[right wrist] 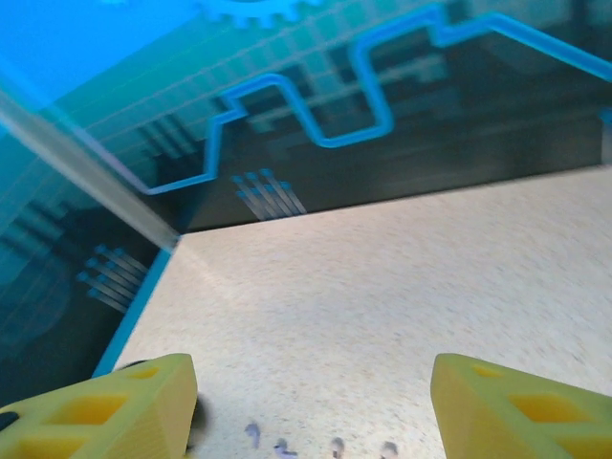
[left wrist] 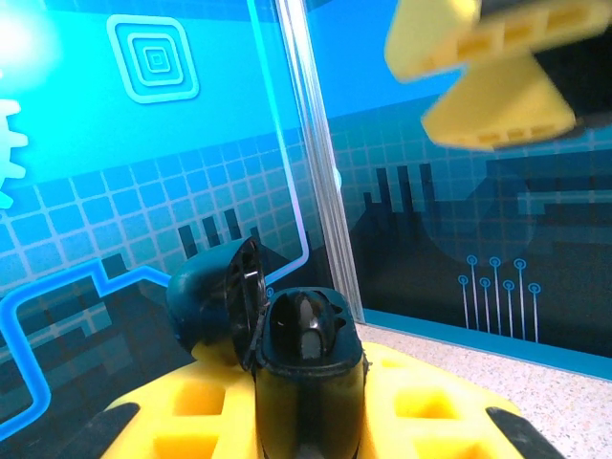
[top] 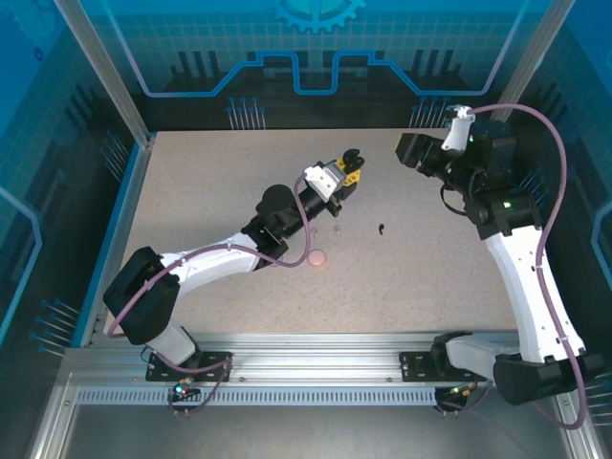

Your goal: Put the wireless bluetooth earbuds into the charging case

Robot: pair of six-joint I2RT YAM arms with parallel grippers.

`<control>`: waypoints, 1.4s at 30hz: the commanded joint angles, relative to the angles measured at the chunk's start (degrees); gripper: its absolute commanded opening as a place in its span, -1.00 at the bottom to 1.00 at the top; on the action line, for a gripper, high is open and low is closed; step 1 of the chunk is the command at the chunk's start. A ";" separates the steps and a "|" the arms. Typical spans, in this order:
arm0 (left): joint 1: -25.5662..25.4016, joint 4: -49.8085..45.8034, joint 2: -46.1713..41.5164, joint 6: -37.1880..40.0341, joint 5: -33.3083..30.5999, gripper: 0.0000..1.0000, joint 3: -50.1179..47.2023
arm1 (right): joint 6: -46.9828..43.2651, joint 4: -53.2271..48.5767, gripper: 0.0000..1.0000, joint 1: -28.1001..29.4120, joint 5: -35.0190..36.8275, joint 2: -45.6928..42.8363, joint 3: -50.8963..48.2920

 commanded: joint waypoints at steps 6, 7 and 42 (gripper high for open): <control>-0.23 4.69 -0.19 -2.39 -3.94 -1.00 -1.71 | 2.27 -9.17 0.30 -1.56 5.15 14.81 -7.89; -0.19 4.82 -0.19 -2.49 -4.08 -1.00 -1.79 | 2.14 -9.31 0.30 -1.49 5.83 16.69 -8.22; -0.15 4.87 0.54 -2.93 -3.87 -1.00 -2.16 | 2.17 -8.57 -0.27 3.78 8.63 48.14 -1.33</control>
